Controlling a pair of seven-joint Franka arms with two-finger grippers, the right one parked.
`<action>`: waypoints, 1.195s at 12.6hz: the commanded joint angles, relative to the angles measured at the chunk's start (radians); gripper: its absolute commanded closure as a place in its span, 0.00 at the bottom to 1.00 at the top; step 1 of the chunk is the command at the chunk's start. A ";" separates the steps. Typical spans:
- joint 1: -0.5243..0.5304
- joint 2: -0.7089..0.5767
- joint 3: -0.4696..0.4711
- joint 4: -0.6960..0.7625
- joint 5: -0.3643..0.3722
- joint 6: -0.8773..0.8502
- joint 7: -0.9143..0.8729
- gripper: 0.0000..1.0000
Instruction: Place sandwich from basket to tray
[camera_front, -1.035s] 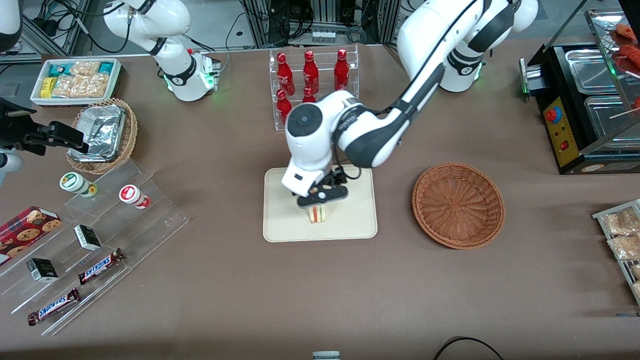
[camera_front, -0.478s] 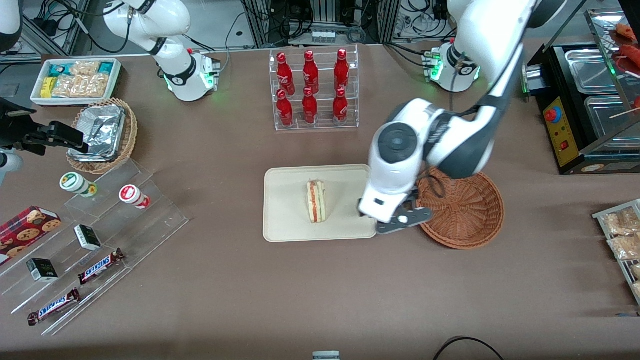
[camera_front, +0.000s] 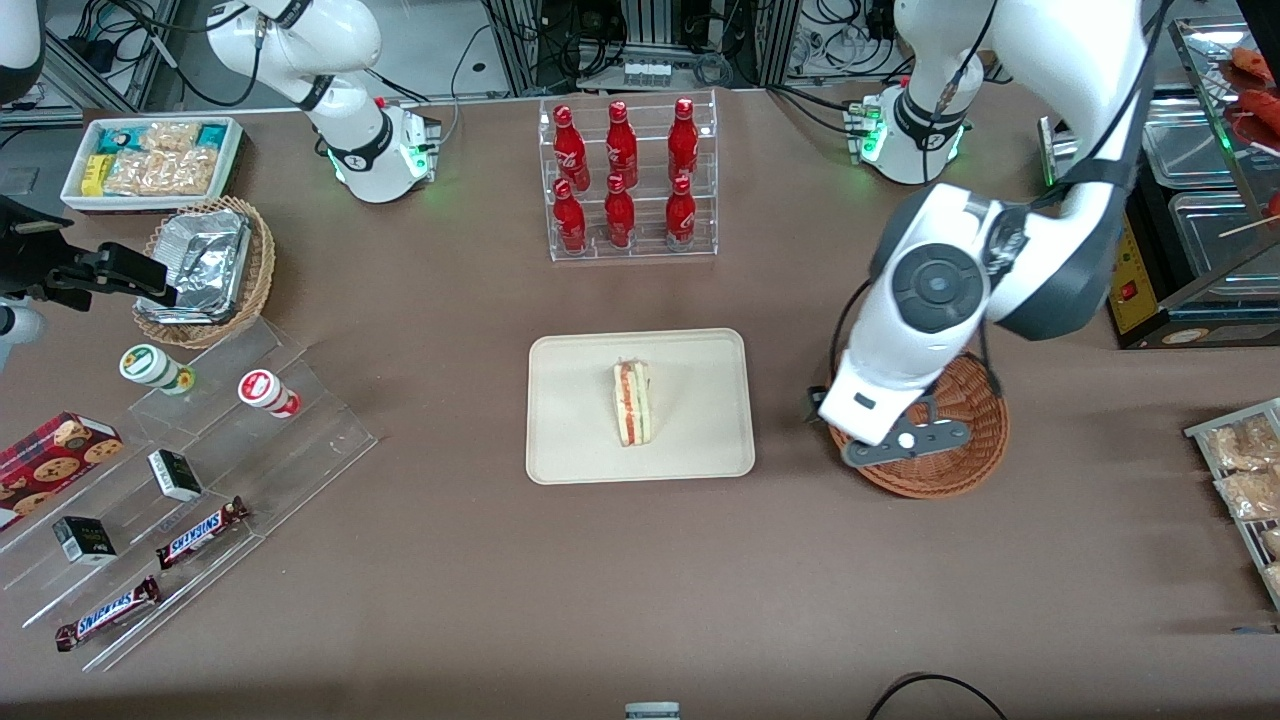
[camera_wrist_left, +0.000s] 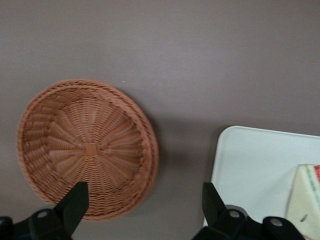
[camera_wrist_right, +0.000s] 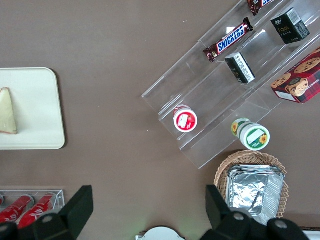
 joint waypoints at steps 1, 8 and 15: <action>0.057 -0.158 0.015 -0.140 -0.084 -0.005 0.180 0.00; 0.119 -0.379 0.189 -0.171 -0.138 -0.238 0.605 0.00; 0.139 -0.447 0.308 -0.044 -0.136 -0.377 0.791 0.00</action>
